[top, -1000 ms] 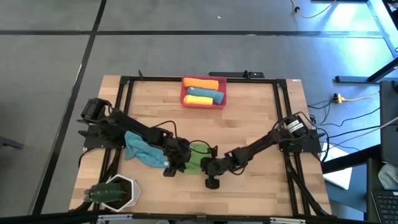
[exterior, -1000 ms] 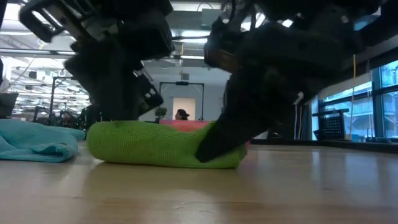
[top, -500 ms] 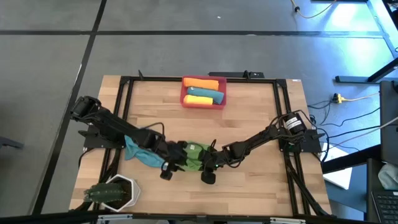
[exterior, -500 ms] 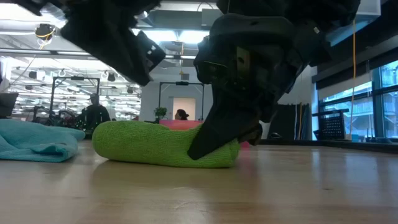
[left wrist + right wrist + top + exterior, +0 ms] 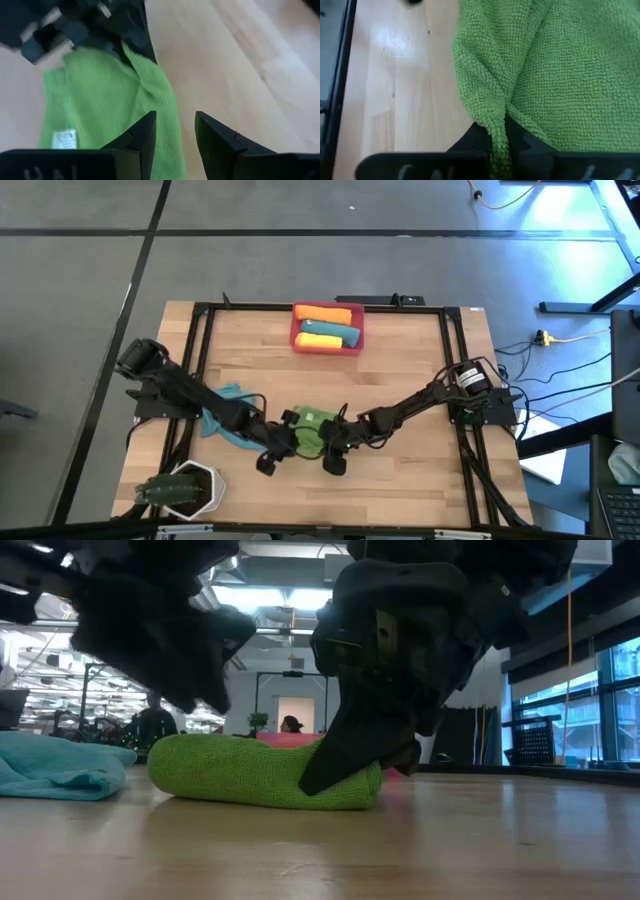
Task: Roll microfiber towels into tight, uniform cylinder then place into a basket
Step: Roll the green microfiber cloth
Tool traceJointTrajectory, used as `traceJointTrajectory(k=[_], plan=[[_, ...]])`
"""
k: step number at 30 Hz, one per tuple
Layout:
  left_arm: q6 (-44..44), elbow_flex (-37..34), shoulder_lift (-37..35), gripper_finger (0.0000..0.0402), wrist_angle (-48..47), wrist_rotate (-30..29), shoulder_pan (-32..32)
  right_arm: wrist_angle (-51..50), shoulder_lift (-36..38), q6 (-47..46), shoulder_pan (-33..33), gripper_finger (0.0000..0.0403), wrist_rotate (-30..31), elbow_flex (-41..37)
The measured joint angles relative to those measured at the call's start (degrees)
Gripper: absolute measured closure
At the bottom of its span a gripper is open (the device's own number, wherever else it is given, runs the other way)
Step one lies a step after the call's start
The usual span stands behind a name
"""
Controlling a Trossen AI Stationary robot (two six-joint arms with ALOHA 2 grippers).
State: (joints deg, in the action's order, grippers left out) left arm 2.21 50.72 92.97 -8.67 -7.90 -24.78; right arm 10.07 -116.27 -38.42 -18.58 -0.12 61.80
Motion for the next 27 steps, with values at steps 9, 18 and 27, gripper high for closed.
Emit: traceJointTrajectory(k=[9, 18, 27], plan=[[3.7, 0.1, 3.4, 0.0275, 3.2, -8.8, -3.0, 6.1, 0.0, -2.6, 0.7, 0.0390, -0.3, -3.5], [4.4, 0.1, 6.9, 0.0275, 1.1, -6.6, 2.6, 6.0, 0.1, -1.9, 0.6, 0.0389, 0.3, -4.0], [0.4, 0.2, 8.3, 0.0342, -0.9, 1.4, 4.8, 5.5, 0.1, 2.4, 0.7, 0.0388, 0.2, -4.0]])
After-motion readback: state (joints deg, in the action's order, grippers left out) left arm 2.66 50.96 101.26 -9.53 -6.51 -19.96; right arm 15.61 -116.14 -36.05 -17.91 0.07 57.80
